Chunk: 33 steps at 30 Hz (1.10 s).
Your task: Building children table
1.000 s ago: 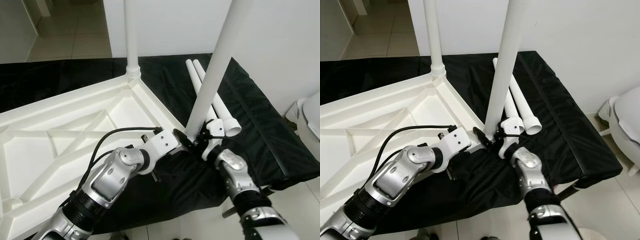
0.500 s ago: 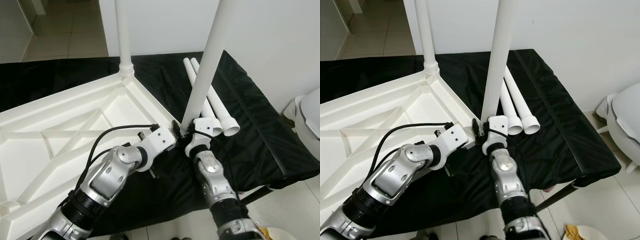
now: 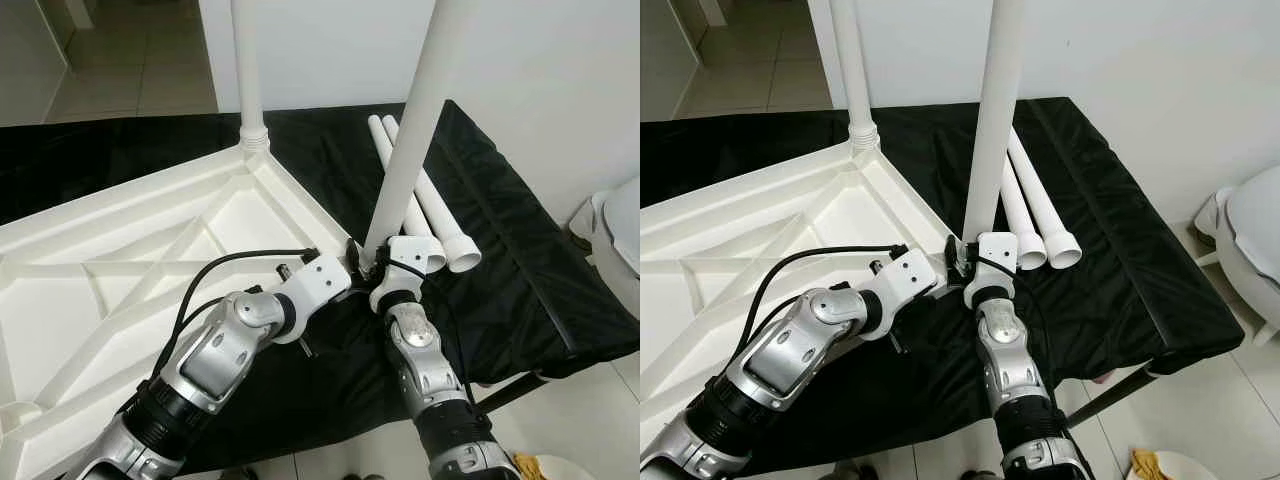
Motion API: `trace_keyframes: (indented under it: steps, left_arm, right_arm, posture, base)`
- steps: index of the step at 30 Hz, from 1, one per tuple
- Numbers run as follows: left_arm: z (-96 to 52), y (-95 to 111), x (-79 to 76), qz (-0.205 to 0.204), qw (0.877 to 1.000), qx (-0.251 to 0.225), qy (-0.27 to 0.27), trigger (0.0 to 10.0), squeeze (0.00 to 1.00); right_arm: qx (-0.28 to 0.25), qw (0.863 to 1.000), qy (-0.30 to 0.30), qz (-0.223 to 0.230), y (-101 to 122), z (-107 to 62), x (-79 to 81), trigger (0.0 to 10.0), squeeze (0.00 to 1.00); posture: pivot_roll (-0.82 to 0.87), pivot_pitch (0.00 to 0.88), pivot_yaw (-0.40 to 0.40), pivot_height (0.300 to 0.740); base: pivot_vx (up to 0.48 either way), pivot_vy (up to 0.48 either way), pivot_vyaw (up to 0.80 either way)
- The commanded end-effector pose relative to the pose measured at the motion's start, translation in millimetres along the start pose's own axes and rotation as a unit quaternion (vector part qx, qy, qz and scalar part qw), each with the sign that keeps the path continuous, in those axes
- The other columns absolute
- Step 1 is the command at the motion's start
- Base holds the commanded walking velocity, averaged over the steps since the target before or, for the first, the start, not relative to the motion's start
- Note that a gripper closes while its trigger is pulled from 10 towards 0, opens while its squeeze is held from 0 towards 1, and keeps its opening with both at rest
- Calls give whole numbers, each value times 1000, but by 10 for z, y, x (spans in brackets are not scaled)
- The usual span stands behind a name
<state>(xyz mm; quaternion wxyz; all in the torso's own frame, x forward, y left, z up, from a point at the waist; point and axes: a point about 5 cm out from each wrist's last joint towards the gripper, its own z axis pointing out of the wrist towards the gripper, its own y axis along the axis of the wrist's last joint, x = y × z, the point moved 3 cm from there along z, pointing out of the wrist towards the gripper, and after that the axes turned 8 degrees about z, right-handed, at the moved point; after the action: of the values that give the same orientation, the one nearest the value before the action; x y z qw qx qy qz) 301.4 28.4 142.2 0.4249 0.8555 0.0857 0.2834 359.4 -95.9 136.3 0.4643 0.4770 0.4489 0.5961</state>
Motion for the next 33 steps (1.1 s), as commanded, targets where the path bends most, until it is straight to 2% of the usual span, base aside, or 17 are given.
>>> trace_keyframes:
  steps: [1, 3, 4, 5, 6, 8, 14, 15, 16, 18, 19, 23, 28, 29, 30, 31, 33]
  left_arm:
    - [-6, 194, -46, 29, 999, -37, -14, 10000, 0]
    - [-5, 197, -53, 28, 999, -38, -15, 10000, 0]
    - [-2, 200, -62, 29, 999, -38, -17, 10000, 0]
    - [-2, 200, -62, 29, 999, -38, -17, 10000, 0]
    - [4, 201, -69, 30, 999, -38, -19, 10000, 0]
    - [8, 201, -69, 31, 999, -38, -19, 10000, 0]
    - [14, 203, -67, 32, 999, -38, -18, 10000, 0]
    - [12, 205, -73, 32, 999, -39, -18, 10000, 0]
    - [12, 206, -75, 32, 999, -39, -18, 10000, 0]
    - [12, 207, -76, 32, 999, -40, -19, 10000, 0]
    - [15, 205, -78, 31, 999, -40, -19, 10000, 0]
    - [16, 206, -79, 32, 999, -40, -19, 10000, 0]
    - [15, 210, -77, 33, 998, -40, -19, 10000, 0]
    - [14, 210, -77, 34, 998, -40, -19, 10000, 0]
    - [14, 210, -77, 34, 998, -40, -19, 10000, 0]
    - [14, 210, -78, 34, 998, -40, -19, 10000, 0]
    - [13, 209, -79, 34, 998, -40, -19, 10000, 0]
  right_arm:
    - [28, 999, 22, 3, -94, 5, -22, 10000, 1000]
    - [25, 999, 48, -5, -63, 32, -39, 10000, 1000]
    - [21, 997, 80, -14, -34, 45, -23, 10000, 1000]
    - [21, 997, 80, -14, -34, 45, -23, 10000, 1000]
    - [27, 990, 139, -20, -2, 60, -14, 10000, 0]
    - [27, 983, 177, -26, 29, 62, -51, 10000, 0]
    - [46, 970, 233, -41, -1, 35, -145, 10000, 0]
    - [67, 959, 269, -50, -61, -10, -210, 10000, 0]
    - [73, 956, 279, -52, -77, -24, -234, 10000, 0]
    - [76, 954, 284, -54, -85, -32, -247, 10000, 0]
    - [92, 950, 293, -50, -123, -43, -321, 10000, 0]
    - [117, 942, 308, -54, -186, -59, -402, 10000, 0]
    - [137, 937, 318, -51, -250, -80, -442, 10000, 0]
    - [149, 932, 326, -49, -301, -108, -455, 8039, 0]
    - [149, 932, 326, -49, -301, -108, -455, 8039, 0]
    - [154, 930, 330, -46, -321, -122, -457, 7137, 0]
    - [158, 929, 333, -39, -348, -147, -460, 0, 0]
  posture:
    - [-11, 97, 12, 740]
    - [-12, 98, 12, 740]
    - [-15, 97, 11, 740]
    - [-15, 97, 11, 740]
    - [-16, 94, 10, 740]
    - [-15, 93, 7, 740]
    - [-14, 86, 4, 740]
    - [-15, 81, 2, 740]
    - [-15, 81, 2, 740]
    - [-15, 81, 2, 740]
    - [-15, 78, 2, 740]
    - [-14, 76, 3, 740]
    - [-12, 73, 5, 740]
    - [-12, 73, 5, 740]
    - [-12, 73, 5, 740]
    - [-11, 73, 5, 740]
    - [-12, 75, 5, 740]
  base:
    - [0, 0, 0]
    - [0, 0, 0]
    - [0, 0, 0]
    - [0, 0, 0]
    - [0, 0, 0]
    - [0, 0, 0]
    - [0, 0, 0]
    - [0, 0, 0]
    - [0, 0, 0]
    - [0, 0, 0]
    - [0, 0, 0]
    - [0, 0, 0]
    - [0, 0, 0]
    - [0, 0, 0]
    - [0, 0, 0]
    - [0, 0, 0]
    - [0, 0, 0]
